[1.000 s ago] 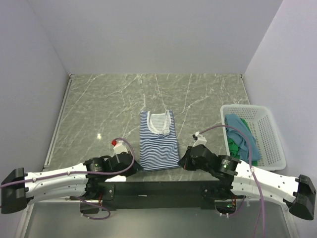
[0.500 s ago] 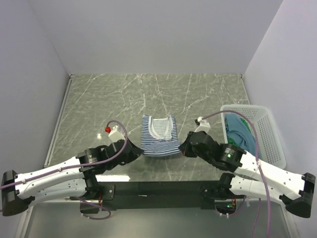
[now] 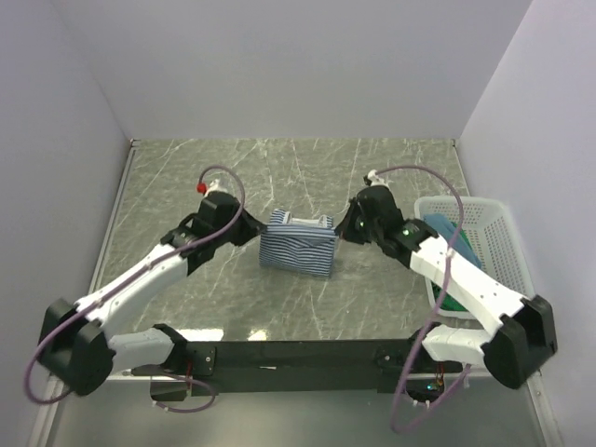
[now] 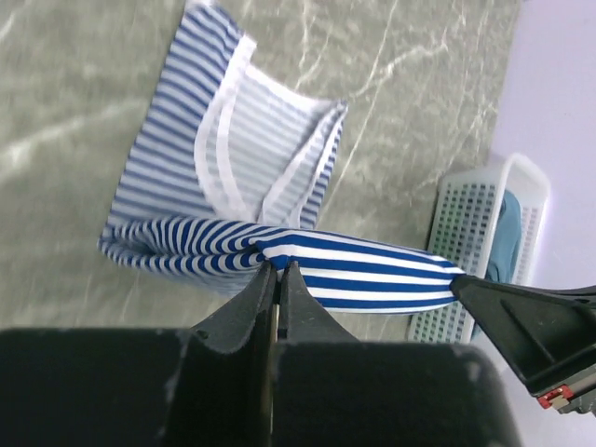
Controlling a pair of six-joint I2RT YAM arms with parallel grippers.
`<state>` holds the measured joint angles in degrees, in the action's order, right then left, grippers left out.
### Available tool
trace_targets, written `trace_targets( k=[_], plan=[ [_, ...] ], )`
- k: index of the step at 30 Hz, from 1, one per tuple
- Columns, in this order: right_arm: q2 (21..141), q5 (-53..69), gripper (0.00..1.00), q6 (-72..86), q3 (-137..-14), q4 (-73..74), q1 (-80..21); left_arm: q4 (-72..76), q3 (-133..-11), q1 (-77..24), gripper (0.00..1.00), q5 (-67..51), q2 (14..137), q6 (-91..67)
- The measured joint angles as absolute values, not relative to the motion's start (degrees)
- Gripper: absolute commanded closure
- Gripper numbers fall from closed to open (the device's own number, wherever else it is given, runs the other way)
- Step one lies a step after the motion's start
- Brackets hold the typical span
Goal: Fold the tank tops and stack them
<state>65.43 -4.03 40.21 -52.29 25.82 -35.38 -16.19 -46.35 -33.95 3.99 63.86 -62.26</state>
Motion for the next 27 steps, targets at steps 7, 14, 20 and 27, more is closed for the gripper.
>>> trace_targets(
  k=[7, 14, 20, 27],
  plan=[
    [82.0, 3.2, 0.90, 35.9, -60.3, 21.3, -26.0, -9.9, -56.3, -26.0, 0.88, -3.4, 83.0, -57.1],
    [100.0, 6.7, 0.53, 33.6, -69.8, 20.0, -19.2, -2.6, -68.4, -19.3, 0.37, -9.2, 104.7, -53.0],
    [100.6, 3.9, 0.53, 33.1, -69.8, 19.7, -18.0, -3.0, -68.7, -15.8, 0.41, -8.1, 104.3, -52.2],
    [87.1, -2.0, 0.56, 35.0, -58.3, 18.7, -30.8, -5.5, -59.7, -18.1, 0.48, -2.4, 89.3, -52.5]
  ],
)
